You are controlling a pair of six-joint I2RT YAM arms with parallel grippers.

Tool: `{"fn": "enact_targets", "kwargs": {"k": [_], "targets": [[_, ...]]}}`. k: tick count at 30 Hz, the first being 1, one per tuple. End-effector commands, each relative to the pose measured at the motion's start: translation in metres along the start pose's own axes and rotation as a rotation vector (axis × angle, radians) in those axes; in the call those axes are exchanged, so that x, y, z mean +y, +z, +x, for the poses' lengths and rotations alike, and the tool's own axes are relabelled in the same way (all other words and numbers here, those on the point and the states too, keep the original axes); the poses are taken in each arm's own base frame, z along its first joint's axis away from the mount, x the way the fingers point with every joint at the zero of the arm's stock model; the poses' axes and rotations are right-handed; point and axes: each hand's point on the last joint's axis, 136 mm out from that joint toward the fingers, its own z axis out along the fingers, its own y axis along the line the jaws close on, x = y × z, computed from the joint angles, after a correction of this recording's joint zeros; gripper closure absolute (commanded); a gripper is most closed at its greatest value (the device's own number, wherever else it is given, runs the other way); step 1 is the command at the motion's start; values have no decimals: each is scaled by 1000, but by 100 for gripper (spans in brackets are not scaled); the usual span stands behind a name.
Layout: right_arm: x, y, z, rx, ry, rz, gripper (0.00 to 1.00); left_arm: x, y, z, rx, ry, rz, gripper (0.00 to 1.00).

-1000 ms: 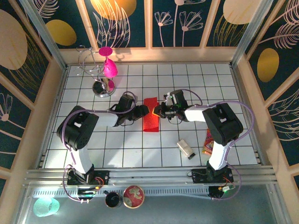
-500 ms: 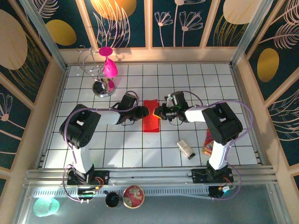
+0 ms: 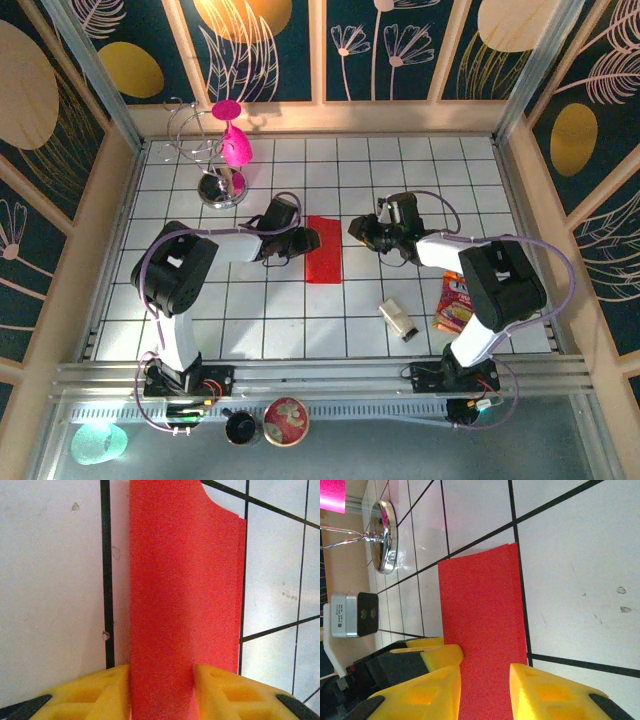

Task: Fold a paper plane with a square sheet of paper (pick it up from the middle)
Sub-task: First fold in half a square sheet of paper at the center of the table, then hold the square sheet of paper at the center of the table.

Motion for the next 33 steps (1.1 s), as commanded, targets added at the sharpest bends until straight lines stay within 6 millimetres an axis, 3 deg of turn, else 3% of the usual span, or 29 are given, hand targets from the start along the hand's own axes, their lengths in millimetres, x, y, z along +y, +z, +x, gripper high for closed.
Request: {"fn": "enact_targets", "kwargs": {"k": [1,7,13,33], "targets": [[-10,2,0,-6,-22,23,69,90,31,54,132,2,-304,62],[-15,7,2,7,-35,35,72,114,37,70,162,5,-412,62],[-17,9,3,11,-46,41,73,123,43,71,172,33,-472,64],[-16,13,5,33,-54,18,74,126,55,78,239,163,-453,59]]}}
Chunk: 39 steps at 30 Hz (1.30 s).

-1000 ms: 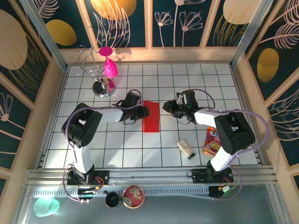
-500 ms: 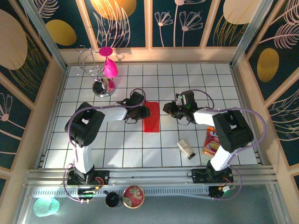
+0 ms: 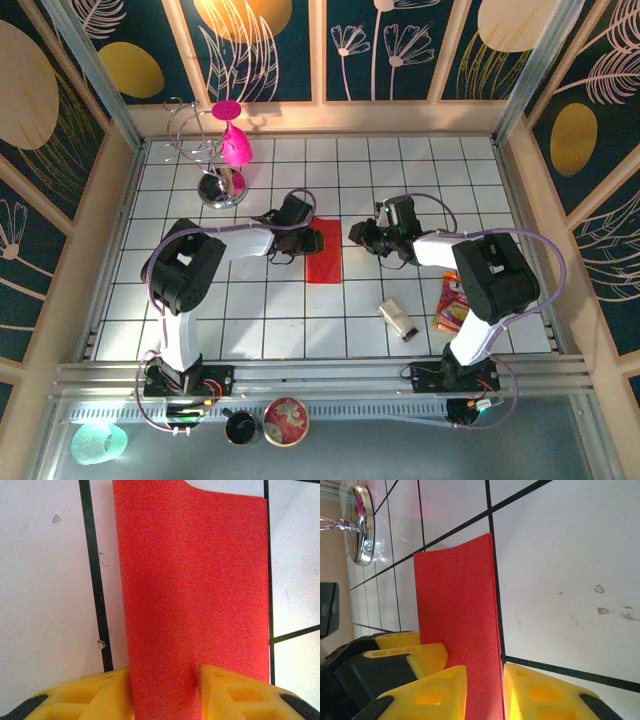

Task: Fold a paper plane with a square sheet of paper (pick it up from the middle)
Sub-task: Hold the square sheet of paper at the center of the table.

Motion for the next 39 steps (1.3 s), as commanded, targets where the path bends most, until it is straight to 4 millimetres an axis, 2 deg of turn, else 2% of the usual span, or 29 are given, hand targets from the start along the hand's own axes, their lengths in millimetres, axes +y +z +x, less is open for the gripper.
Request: {"fn": "enact_targets", "kwargs": {"k": [1,12,17,27,31,39], "targets": [[2,2,-2,1,-19,-18,74,98,66,90,237,31,-267,59],[3,4,-1,8,-15,-25,74,106,66,90,229,31,-310,62],[4,6,0,16,-16,-35,74,101,68,88,229,23,-290,61],[22,11,11,57,-65,-102,74,102,71,94,249,20,-284,59],[29,19,18,85,-96,-107,76,104,72,95,252,21,-289,60],[23,35,32,148,-72,-80,83,105,74,98,257,8,-288,60]]}}
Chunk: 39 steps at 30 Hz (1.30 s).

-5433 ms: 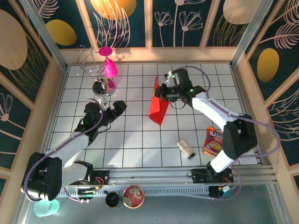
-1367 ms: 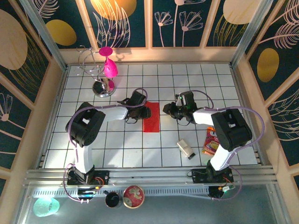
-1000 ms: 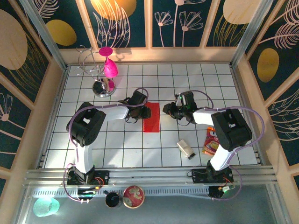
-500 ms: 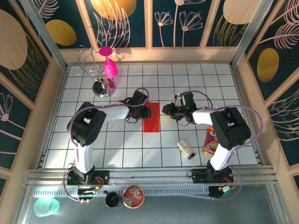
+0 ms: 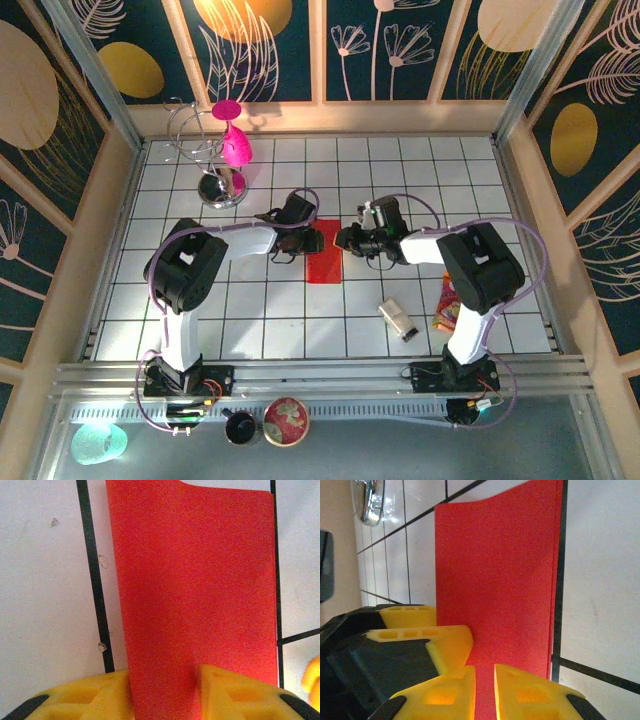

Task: Fold a paper plane with a square sheet of paper (pick it up from the middle)
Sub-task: Hold the square sheet of paper at the center of the table.

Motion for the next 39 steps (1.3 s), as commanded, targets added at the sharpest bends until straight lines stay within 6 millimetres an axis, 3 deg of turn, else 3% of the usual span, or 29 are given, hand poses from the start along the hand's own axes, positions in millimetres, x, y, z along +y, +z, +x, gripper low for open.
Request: {"fn": "enact_targets", "kwargs": {"k": [1,9,16,19,22,25,32,35,39], "targets": [[2,7,3,29,-9,-3,84,98,76,99,252,-12,-248,60],[-15,14,13,57,13,57,87,99,77,103,257,-24,-245,60],[-61,18,28,102,54,268,87,103,73,104,265,-2,-267,60],[-75,19,38,137,60,333,87,97,69,96,244,7,-257,60],[-88,20,47,164,66,389,87,81,64,79,204,1,-210,60],[-103,19,55,191,79,449,88,57,48,50,132,-2,-160,60],[-130,15,67,259,74,601,90,-4,-23,-47,-144,-34,-47,55],[-134,12,68,257,67,629,90,-7,-50,-64,-220,-52,-43,55],[-134,14,67,253,62,627,90,-10,-69,-63,-243,-55,-6,57]]}}
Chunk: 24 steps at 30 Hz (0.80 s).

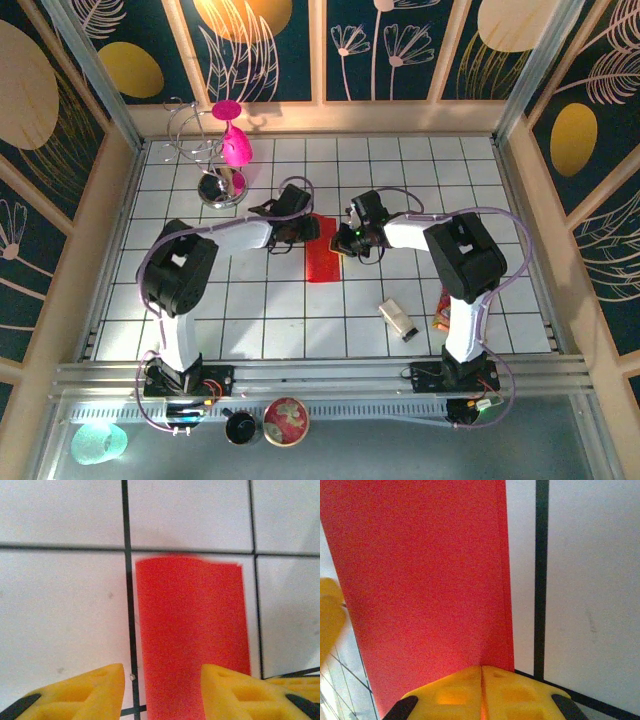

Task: Fold a paper plane with a square sheet of paper (pick it up from the middle)
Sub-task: Hold the square sheet of paper at the center of the table, then first fold the square sheet of paper in half at the center of the table.

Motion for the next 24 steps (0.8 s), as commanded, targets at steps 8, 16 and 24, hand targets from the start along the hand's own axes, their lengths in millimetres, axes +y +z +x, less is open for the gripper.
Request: {"fn": "enact_targets", "kwargs": {"k": [8,16,24], "targets": [[-107,24,56,126,73,370,90,-42,-30,14,42,-36,303,77],[-100,28,61,132,71,356,90,-44,-2,39,157,-81,341,92],[-102,29,67,132,76,362,91,-34,18,56,230,-54,302,93]]}}
